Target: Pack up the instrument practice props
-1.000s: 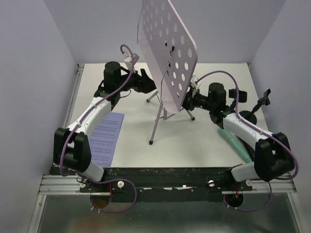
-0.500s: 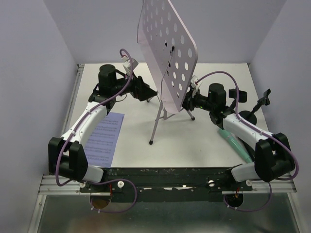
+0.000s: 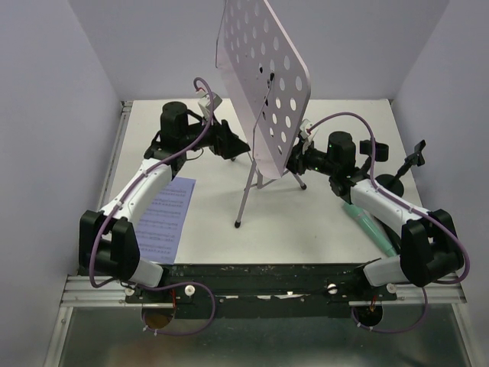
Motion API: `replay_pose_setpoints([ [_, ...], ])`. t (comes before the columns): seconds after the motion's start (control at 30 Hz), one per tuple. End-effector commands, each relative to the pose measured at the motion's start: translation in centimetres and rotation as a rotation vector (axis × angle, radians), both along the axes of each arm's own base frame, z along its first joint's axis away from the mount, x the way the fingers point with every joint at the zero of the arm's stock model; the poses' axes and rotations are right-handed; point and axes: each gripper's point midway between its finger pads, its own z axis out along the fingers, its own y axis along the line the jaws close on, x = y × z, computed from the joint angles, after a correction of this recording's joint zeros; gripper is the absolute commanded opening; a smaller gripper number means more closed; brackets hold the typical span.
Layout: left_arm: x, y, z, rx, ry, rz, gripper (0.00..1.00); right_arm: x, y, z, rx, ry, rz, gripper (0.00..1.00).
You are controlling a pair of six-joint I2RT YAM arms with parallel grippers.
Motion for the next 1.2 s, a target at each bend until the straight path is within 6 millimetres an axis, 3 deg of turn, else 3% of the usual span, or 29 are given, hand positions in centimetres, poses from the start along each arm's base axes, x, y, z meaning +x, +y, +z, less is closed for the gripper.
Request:
replay_pose_setpoints([
  [0.0, 1.2, -0.5, 1.4, -0.026, -0.029, 0.015, 0.91, -4.0, -2.0, -9.3, -0.108, 0.385, -0.063, 0.02],
  [0.63, 4.6, -0.1, 1.4, 0.000, -0.030, 0.131, 0.90, -4.0, -2.1, -9.4, -0.110, 0.388, -0.070, 0.02],
  [0.87, 4.4, -0.9, 2.0, -0.037, -0.043, 0.062, 0.68, -3.9, -2.1, -9.3, -0.109, 0.388, -0.072, 0.02],
  [1.17, 3.8, -1.1, 0.8, -0.023, -0.015, 0.027, 0.61, -3.9, -2.0, -9.4, -0.110, 0.391, -0.074, 0.02],
])
